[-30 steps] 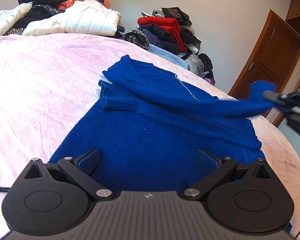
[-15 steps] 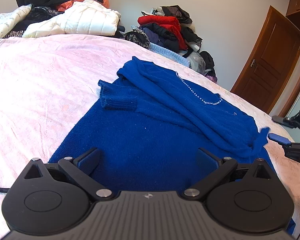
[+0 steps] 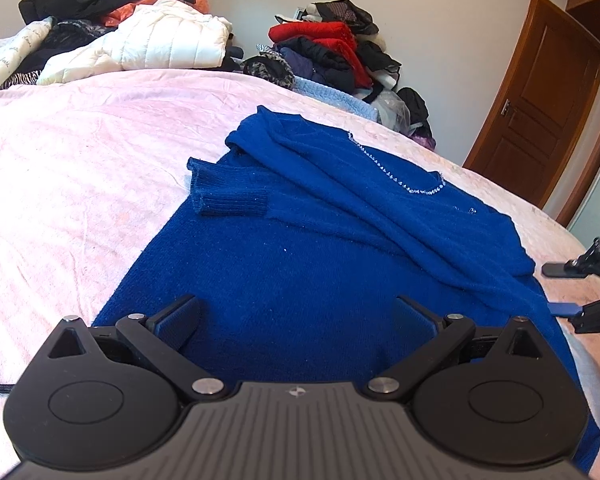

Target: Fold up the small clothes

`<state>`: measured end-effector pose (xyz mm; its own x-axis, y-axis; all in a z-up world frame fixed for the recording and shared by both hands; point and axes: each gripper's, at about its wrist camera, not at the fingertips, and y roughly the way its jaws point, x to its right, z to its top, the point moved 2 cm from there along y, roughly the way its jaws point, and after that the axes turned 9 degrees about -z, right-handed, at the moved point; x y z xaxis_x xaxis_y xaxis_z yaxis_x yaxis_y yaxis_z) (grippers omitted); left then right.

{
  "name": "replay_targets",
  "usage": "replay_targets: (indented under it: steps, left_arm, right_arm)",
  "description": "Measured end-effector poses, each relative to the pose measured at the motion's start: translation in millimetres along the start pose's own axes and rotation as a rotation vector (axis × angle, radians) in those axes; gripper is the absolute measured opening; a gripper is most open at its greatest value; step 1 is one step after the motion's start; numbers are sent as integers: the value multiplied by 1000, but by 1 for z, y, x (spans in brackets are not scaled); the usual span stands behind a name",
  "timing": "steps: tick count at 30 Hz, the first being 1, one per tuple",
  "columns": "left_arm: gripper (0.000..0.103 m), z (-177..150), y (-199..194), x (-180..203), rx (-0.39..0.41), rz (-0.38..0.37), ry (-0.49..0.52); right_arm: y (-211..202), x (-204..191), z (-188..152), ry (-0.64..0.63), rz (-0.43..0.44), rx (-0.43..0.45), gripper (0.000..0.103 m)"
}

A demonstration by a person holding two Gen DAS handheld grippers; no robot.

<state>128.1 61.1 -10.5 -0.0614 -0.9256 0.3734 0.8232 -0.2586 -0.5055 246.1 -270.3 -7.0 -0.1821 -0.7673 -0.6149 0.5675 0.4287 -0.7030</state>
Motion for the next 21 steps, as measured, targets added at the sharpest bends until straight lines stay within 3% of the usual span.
replay_targets:
  steps: [2, 8, 10, 12, 17, 21]
  left_arm:
    - [103, 0, 0, 0, 1, -1, -1]
    - [103, 0, 0, 1, 0, 4, 1]
    - [103, 3, 1, 4, -10, 12, 12]
    - [103, 9, -2, 9, 5, -19, 34]
    - [103, 34, 0, 25, 43, -96, 30]
    - [103, 54, 23, 36, 36, -112, 42]
  right_arm:
    - [5, 2, -4, 31, 51, -39, 60]
    - [11, -6, -7, 29, 92, -75, 61]
    - [14, -6, -5, 29, 102, -75, 46]
    - [19, -5, -6, -1, 66, -70, 10]
    - [12, -19, 1, -99, 77, 2, 10]
    - [-6, -47, 41, -147, 156, 69, 10]
